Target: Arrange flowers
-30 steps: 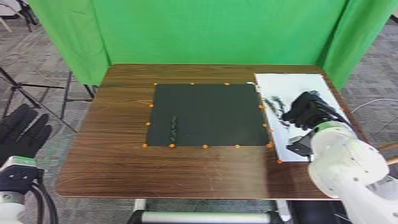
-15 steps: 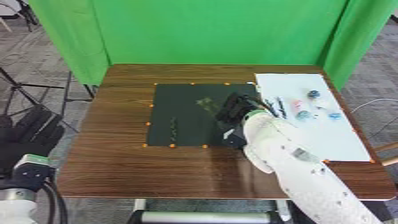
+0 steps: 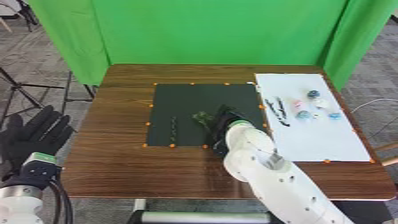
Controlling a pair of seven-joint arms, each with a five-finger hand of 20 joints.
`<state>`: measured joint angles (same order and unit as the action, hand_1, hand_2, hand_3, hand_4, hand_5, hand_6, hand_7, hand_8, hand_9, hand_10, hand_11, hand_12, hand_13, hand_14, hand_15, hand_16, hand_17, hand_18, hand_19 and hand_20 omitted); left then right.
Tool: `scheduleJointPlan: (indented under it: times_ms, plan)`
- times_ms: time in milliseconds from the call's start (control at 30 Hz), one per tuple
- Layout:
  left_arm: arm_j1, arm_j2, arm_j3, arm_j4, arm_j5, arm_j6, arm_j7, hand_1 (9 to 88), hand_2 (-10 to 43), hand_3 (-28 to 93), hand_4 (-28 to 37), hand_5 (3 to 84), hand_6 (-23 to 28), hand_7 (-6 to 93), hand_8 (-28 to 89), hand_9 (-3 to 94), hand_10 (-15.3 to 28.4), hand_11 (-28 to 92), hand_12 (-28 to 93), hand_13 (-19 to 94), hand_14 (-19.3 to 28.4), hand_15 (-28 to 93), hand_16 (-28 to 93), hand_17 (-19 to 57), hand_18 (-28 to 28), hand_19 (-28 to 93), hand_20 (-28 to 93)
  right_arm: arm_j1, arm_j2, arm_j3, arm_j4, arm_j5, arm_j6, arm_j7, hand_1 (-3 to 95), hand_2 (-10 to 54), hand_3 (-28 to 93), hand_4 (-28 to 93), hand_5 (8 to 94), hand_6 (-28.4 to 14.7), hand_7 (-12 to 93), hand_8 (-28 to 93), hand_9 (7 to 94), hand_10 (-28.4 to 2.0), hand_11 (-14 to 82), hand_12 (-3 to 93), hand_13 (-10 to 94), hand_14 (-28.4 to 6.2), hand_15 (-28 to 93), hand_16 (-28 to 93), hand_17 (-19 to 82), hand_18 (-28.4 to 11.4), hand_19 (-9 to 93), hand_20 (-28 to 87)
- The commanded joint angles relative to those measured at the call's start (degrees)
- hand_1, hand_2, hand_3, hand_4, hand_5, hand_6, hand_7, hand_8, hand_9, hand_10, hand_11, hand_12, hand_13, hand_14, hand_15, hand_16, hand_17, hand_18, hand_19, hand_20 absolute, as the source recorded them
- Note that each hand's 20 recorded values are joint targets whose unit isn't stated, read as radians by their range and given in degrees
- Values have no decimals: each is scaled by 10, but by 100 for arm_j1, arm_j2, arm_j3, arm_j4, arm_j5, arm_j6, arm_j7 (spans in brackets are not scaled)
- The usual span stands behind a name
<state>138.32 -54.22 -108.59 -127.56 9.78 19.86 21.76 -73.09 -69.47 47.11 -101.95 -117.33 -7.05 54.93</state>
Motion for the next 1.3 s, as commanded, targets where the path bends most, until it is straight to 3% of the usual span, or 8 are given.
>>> scheduleJointPlan:
  times_ms: [33, 367, 500, 767, 833, 967, 1167, 1300]
  plan:
    - [44, 82, 15, -22, 88, 17, -37, 263, 129, 727, -283, 396, 77, 213, -111, 328, 145, 275, 90, 234, 149, 414, -103, -47, 134, 303, 82, -68, -243, -369, 34, -1050, -386, -157, 501, -95, 723, -226, 750, -29, 487, 226, 818, -141, 437, 409, 775, -128, 679, 365, 507, -253, 932, 401]
    - [42, 169, 50, -18, -6, 35, 9, 262, 127, 726, -283, 396, 77, 212, -112, 327, 144, 274, 89, 234, 147, 413, -103, -47, 134, 304, 82, -17, -374, -734, -43, -2100, -825, -398, 508, -95, 727, -199, 758, -38, 477, 243, 824, -141, 422, 445, 776, -130, 684, 369, 511, -260, 932, 423]
    - [-48, 207, 73, 9, 55, 2, -59, 262, 127, 726, -283, 395, 77, 212, -112, 327, 144, 274, 89, 235, 147, 412, -102, -47, 134, 304, 82, 30, -428, -790, 139, -2348, -987, -388, 510, -95, 723, -198, 758, -37, 477, 247, 825, -141, 420, 447, 777, -129, 686, 370, 513, -261, 932, 430]
    - [-38, 237, 16, -9, 55, -7, -27, 262, 126, 726, -283, 398, 80, 207, -111, 327, 149, 272, 90, 232, 150, 415, -100, -49, 135, 305, 82, -56, -443, -750, 267, -2267, -999, -321, 508, -95, 715, -195, 752, -34, 480, 246, 824, -142, 424, 444, 779, -124, 685, 371, 518, -257, 932, 435]
    - [-57, 234, 13, -3, 64, -4, -30, 263, 126, 726, -283, 398, 82, 205, -110, 325, 153, 270, 90, 229, 154, 415, -100, -50, 136, 306, 83, -77, -457, -707, 284, -2252, -957, -368, 487, -95, 683, -186, 742, -31, 485, 236, 814, -150, 449, 388, 777, -122, 681, 378, 517, -256, 932, 437]
    - [-118, 236, 68, 21, 81, -33, -39, 264, 125, 726, -283, 399, 85, 200, -108, 325, 155, 267, 91, 227, 157, 417, -99, -51, 136, 306, 83, -81, -449, -625, 263, -2155, -916, -279, 432, -95, 672, -196, 740, -35, 465, 220, 808, -152, 458, 372, 774, -121, 684, 377, 516, -254, 932, 435]
    - [-68, 229, 47, 12, 52, -52, 37, 264, 122, 727, -283, 399, 85, 195, -104, 324, 157, 264, 93, 224, 159, 414, -98, -52, 136, 303, 83, -61, -401, -521, 133, -1985, -914, -235, 371, -95, 680, -187, 735, -45, 453, 103, 796, -156, 461, 370, 764, -123, 686, 379, 513, -249, 932, 431]
    - [-34, 216, 34, 8, 59, -84, 47, 264, 113, 729, -283, 397, 85, 195, -102, 323, 155, 264, 95, 223, 159, 413, -97, -52, 136, 300, 83, -86, -397, -420, 61, -1863, -885, -199, 349, -95, 682, -173, 741, -52, 458, -77, 791, -160, 454, 369, 762, -123, 686, 375, 512, -247, 932, 425]
